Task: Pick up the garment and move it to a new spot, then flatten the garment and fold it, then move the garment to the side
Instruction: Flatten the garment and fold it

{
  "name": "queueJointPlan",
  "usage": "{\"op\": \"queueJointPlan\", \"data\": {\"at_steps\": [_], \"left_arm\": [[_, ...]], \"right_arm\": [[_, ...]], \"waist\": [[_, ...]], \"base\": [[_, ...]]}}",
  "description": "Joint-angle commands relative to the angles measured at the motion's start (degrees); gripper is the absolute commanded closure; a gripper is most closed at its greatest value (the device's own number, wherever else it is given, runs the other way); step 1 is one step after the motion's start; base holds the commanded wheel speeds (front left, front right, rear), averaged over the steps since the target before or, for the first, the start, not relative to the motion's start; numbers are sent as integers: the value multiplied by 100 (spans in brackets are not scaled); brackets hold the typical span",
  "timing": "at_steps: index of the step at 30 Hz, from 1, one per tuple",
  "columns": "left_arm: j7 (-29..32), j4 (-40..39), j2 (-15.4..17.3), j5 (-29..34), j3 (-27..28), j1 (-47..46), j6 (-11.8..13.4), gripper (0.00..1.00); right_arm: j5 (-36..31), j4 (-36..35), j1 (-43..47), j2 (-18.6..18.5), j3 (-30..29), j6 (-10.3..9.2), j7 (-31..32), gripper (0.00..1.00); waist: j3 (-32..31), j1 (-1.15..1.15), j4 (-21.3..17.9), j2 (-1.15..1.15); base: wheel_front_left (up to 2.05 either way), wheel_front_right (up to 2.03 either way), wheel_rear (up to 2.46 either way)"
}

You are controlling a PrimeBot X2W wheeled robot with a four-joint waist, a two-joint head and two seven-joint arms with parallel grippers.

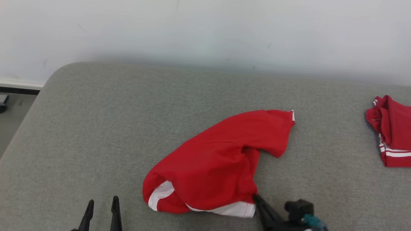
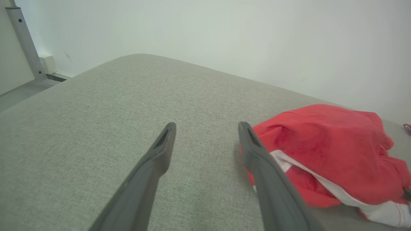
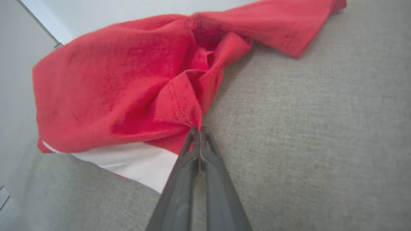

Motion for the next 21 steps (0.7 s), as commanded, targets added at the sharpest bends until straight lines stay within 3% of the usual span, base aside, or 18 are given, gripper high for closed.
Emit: {"op": "queueJointPlan", "data": {"at_steps": [1, 11, 21], "left_arm": [[-14, 15, -19, 2, -3, 35, 8, 0], [-15, 116, -23, -90, -79, -68, 8, 0], [-15, 190, -24, -158, -215, -95, 8, 0]], "right_arm": [[-79, -102, 58, -89, -171, 4, -3, 100], [-445, -1094, 656, -735, -1858, 4, -2, 100], [-535, -1423, 1121, -988, -2358, 4, -2, 100]], "waist": [[22, 0, -120, 0], [70, 0, -656, 0], [55, 0, -780, 0]], "base": [[0, 0, 0], [0, 0, 0], [0, 0, 0]]}}
